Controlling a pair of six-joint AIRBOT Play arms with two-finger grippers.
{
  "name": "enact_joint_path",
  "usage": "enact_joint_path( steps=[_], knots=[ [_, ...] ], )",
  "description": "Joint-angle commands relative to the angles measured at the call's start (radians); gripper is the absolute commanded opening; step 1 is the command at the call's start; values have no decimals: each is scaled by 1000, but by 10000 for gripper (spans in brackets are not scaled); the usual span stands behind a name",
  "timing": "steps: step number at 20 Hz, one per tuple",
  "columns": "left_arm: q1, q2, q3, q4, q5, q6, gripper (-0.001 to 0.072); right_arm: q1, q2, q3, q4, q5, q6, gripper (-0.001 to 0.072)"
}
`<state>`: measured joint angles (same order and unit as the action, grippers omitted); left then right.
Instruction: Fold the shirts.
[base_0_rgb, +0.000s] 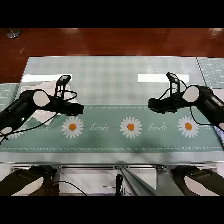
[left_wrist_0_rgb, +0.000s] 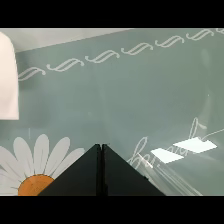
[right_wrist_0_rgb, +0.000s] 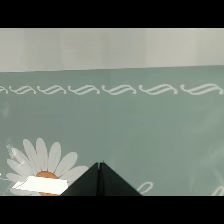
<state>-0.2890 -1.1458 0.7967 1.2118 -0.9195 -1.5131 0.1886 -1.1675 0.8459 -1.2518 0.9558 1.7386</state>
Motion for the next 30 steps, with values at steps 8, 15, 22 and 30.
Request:
enact_joint_path(
  steps=[8, 15, 22, 30],
  knots=[
    [0, -1, 0, 0, 3, 0, 27, -1, 0, 0, 0, 0, 0, 21],
    [1, -6, 0, 5, 4, 1, 27, -1, 0, 0, 14, -12, 0, 21],
    [42, 0, 122, 478, 48, -90, 702, 0, -12, 0, -68, -88, -28, 624],
    [309, -165, 196, 602, 43, -306, 701, 0, -12, 0, -63, -69, -39, 621]
  ],
)
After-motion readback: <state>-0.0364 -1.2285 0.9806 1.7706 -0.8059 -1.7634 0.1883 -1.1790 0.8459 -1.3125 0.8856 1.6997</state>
